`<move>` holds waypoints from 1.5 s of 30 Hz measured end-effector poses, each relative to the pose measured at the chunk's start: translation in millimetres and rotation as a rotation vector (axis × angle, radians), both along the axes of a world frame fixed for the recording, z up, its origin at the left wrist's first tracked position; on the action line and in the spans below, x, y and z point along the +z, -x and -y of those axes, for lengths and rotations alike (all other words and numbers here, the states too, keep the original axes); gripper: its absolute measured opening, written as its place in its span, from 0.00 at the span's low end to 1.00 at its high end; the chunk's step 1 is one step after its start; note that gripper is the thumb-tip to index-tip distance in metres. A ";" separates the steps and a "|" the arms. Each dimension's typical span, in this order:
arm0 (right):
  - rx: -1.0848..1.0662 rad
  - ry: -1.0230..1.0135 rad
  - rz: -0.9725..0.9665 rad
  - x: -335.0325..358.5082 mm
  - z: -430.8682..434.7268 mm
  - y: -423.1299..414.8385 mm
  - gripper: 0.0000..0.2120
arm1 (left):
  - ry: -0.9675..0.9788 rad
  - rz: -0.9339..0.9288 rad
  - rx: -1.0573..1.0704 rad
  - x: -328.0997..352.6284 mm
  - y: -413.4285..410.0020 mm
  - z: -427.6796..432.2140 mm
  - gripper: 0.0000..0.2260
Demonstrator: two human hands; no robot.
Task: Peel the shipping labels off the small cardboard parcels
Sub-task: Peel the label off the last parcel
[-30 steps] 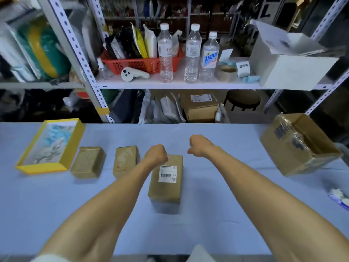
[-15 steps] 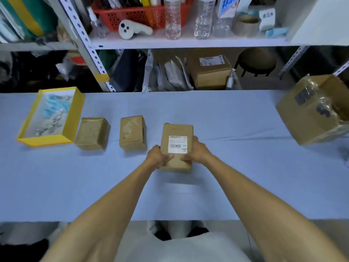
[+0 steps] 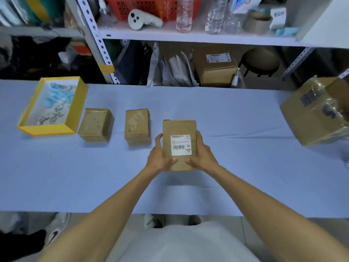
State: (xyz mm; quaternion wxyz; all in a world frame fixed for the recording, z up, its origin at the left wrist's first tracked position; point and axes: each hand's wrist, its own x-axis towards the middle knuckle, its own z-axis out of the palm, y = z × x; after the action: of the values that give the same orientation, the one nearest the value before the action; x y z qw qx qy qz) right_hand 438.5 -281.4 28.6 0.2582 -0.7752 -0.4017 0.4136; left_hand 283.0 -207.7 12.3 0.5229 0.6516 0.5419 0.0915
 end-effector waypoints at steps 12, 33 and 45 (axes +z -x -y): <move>-0.072 -0.041 0.058 -13.3 15.1 12.5 0.54 | -0.102 0.125 0.117 -9.8 2.3 30.0 0.44; -0.247 -0.196 -0.161 -23.4 46.8 26.7 0.50 | -0.193 0.211 0.027 -15.3 25.3 46.5 0.40; -0.229 -0.154 -0.098 -17.2 39.3 30.0 0.51 | -0.213 0.138 -0.021 -10.8 21.6 45.2 0.33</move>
State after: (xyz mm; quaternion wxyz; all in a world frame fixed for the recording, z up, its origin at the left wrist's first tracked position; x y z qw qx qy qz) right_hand 408.5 -320.7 11.3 0.3815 -0.7728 -0.3282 0.3866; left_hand 261.4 -252.9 1.5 0.4875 0.7014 0.4850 0.1876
